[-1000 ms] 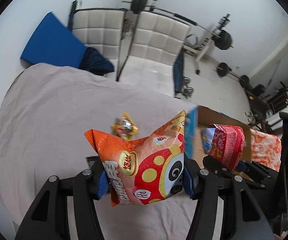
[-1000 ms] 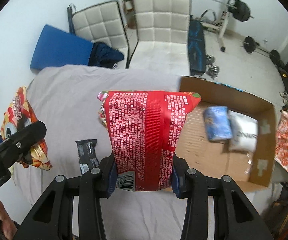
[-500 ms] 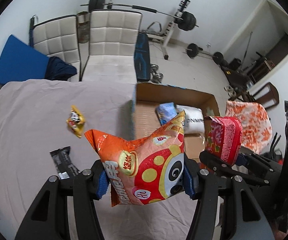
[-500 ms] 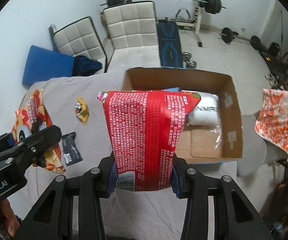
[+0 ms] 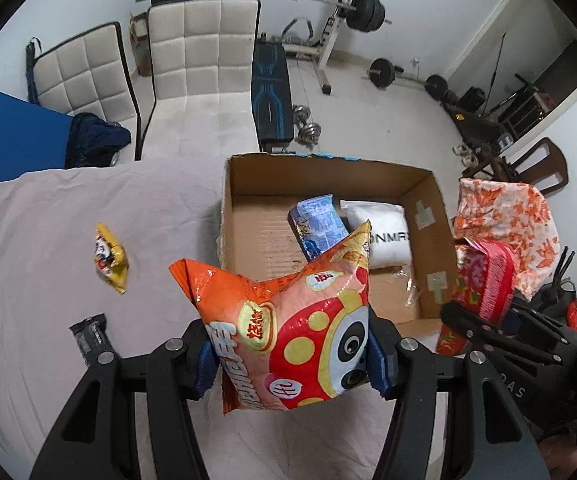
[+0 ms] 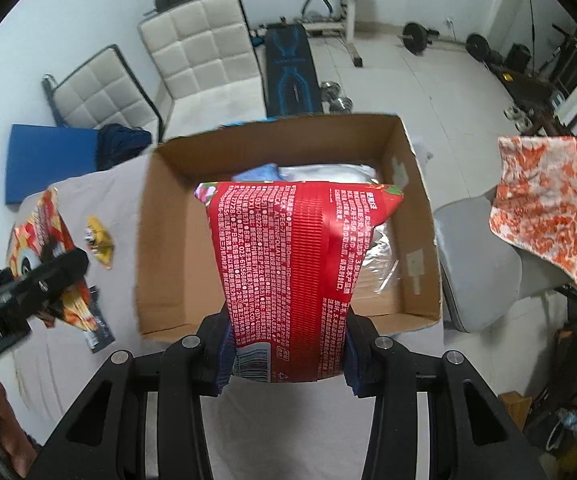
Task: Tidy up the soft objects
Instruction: 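Carry the orange and red snack bags with both tools over the box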
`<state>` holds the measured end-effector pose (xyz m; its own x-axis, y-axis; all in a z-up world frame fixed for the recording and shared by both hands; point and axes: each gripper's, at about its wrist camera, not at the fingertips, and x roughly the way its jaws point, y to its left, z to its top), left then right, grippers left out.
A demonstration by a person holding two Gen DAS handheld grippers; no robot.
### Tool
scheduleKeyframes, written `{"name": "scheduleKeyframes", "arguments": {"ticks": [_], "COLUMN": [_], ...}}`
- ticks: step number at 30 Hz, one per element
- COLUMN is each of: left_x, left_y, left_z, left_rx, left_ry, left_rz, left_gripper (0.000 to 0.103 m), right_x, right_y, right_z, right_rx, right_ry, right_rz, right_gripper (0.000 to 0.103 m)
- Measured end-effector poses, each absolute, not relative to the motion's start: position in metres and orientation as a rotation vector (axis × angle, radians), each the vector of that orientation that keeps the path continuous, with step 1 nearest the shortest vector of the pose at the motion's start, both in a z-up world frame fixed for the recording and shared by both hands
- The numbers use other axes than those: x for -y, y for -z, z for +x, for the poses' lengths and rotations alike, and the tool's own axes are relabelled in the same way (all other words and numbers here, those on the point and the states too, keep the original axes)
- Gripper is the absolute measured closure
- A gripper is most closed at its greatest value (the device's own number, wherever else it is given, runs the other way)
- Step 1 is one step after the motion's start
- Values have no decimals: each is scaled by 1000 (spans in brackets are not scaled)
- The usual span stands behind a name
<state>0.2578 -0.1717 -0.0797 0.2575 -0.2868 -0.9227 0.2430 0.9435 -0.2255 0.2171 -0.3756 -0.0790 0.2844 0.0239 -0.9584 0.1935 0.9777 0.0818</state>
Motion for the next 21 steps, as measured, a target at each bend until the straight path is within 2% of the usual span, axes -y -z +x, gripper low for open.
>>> {"name": "scheduleKeyframes", "arguments": {"ticks": [10, 21], "left_x": [207, 241], "left_y": [171, 230], "left_z": [339, 379], "left_rx": [-1493, -1606], "left_ry": [318, 284], "left_rz": [-40, 19], "left_gripper": [47, 45], "right_x": [428, 447], "right_y": [167, 250], "right_z": [266, 292], "right_rx": [-1435, -1611], "right_ry": [182, 170], "right_rz": [203, 187], "right_gripper": [57, 57]}}
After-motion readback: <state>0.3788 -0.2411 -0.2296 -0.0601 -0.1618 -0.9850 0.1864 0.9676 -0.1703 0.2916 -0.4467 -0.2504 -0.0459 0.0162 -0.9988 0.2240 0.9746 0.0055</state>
